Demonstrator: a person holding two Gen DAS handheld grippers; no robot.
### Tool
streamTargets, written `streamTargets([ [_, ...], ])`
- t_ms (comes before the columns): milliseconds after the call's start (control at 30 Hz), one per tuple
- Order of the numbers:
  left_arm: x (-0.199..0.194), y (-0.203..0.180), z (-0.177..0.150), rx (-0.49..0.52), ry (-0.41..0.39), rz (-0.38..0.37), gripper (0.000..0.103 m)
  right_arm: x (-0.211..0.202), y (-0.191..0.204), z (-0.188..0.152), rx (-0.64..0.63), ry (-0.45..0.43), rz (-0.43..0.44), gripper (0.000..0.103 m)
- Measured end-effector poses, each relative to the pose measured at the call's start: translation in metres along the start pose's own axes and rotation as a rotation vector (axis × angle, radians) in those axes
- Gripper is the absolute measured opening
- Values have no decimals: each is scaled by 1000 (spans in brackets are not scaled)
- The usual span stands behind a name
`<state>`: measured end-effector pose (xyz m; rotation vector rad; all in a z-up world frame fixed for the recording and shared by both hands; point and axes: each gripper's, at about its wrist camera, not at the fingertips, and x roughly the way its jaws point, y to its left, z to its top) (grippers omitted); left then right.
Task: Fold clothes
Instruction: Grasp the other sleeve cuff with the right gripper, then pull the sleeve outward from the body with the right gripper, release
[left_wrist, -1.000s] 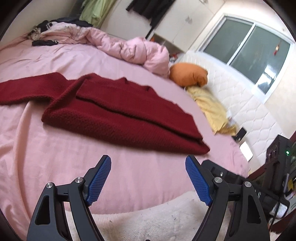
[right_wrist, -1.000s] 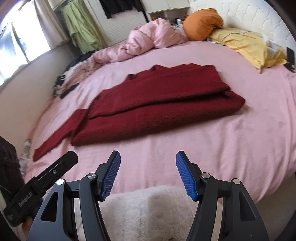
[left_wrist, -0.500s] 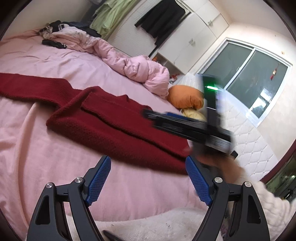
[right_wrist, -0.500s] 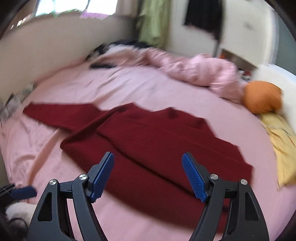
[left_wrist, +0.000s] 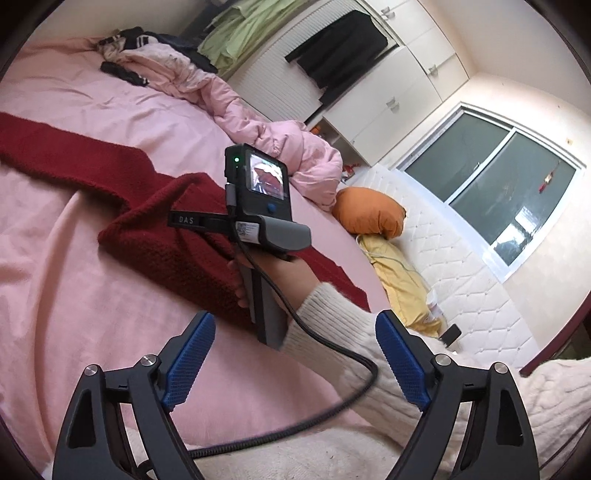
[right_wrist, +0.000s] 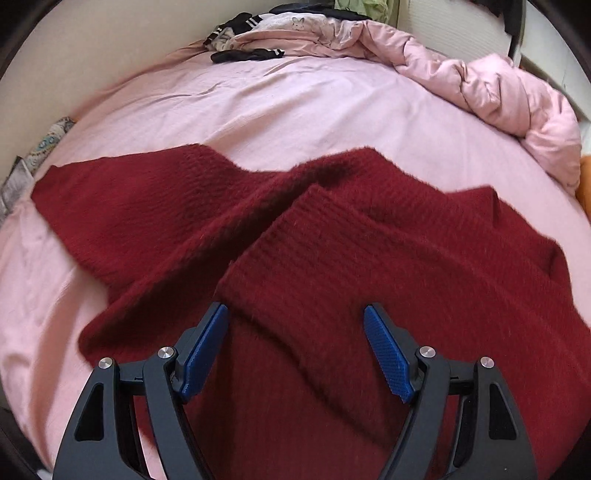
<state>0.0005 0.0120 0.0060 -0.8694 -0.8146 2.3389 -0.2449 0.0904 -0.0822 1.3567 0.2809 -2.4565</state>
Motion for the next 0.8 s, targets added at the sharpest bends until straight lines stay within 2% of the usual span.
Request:
streamTargets([
  [67,0,2,1,-10,1,-4,89,4,-5,3,6,0,-3,76],
  [133,0,2,1,-11,1,-4,89,5,-9,5,22,-2,-2,71],
  [167,0,2,1,-10,1,-4,89,4,-11,5,28,-6,-20,52],
  [200,0,2,0,-9,1,-4,89,1,-13,4,30,-13,-53,23],
  [233,0,2,0,-8,0,-3,89,-3,-16,3,37,-19,-77,17],
  [367,1,2,0,-5,2,3,89,-23,-47,-2,175,-43,2,14],
  [500,2,0,-1,3,7,14,90,-63,-97,-22,286,-109,-28,13],
  [667,4,-3,-1,13,14,43,90,-113,-196,-78,409,-114,-202,13],
  [800,6,-5,-2,19,18,69,90,-156,-280,-152,542,-71,-347,13],
])
